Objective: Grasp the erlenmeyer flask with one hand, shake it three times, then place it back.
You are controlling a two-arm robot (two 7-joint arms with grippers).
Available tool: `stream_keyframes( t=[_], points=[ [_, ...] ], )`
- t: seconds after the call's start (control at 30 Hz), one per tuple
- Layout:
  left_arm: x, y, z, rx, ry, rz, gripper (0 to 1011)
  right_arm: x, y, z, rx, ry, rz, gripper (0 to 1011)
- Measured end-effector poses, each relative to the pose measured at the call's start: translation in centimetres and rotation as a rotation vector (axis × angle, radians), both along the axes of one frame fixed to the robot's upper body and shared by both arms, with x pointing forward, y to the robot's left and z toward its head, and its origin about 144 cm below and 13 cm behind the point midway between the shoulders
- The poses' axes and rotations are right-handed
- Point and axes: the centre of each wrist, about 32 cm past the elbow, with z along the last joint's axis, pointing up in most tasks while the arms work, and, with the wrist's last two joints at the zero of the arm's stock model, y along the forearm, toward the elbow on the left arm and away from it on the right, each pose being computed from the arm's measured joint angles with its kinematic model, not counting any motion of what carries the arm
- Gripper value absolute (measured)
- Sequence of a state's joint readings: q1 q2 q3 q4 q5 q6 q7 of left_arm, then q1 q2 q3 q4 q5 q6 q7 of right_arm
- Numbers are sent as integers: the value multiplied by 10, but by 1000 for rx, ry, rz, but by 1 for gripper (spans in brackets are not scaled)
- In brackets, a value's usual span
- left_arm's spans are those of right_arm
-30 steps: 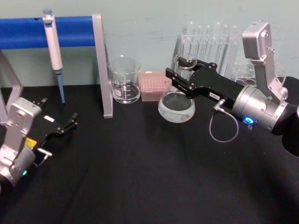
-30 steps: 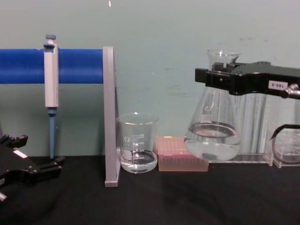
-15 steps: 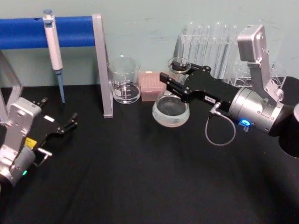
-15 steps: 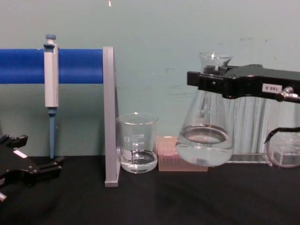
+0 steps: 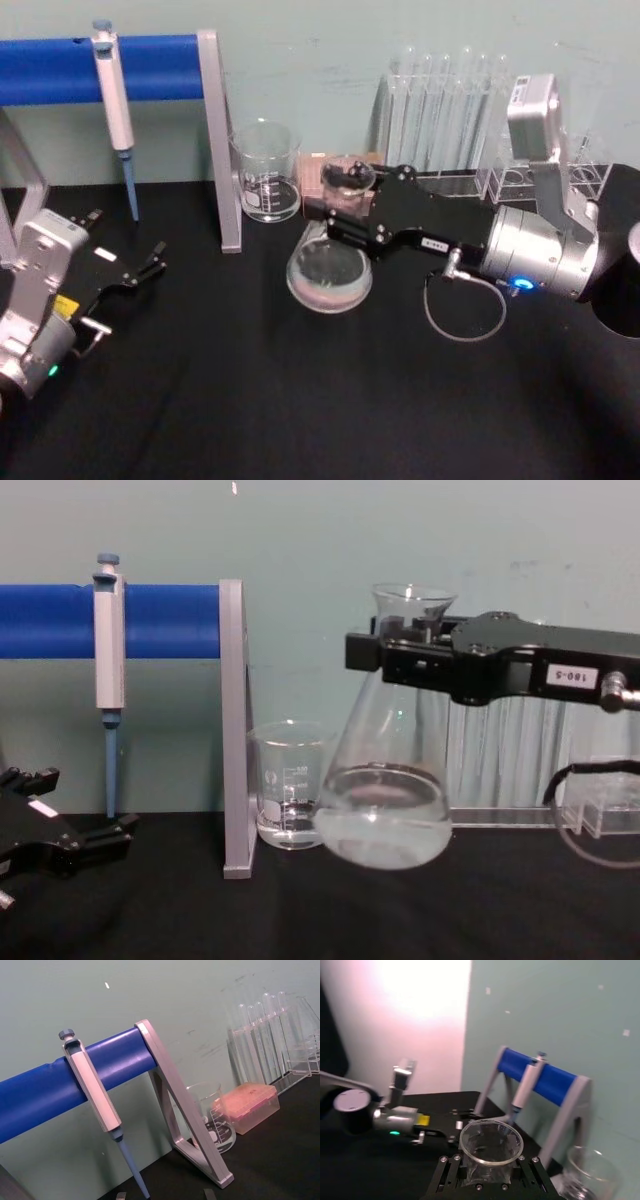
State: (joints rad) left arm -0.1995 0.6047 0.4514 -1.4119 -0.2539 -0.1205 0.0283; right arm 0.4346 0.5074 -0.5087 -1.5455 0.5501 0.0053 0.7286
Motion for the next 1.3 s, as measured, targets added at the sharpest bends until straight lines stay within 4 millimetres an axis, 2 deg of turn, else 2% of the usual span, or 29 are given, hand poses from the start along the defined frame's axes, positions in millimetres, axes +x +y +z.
stream_keyframes(
  t=[0.5, 1.3],
  points=[
    [0, 0, 0, 0, 0, 0, 1001, -1, 9, 0, -25, -2, 214, 449],
    [0, 0, 0, 0, 0, 0, 1001, 0, 20, -1, -45, -1, 313, 449]
  ],
)
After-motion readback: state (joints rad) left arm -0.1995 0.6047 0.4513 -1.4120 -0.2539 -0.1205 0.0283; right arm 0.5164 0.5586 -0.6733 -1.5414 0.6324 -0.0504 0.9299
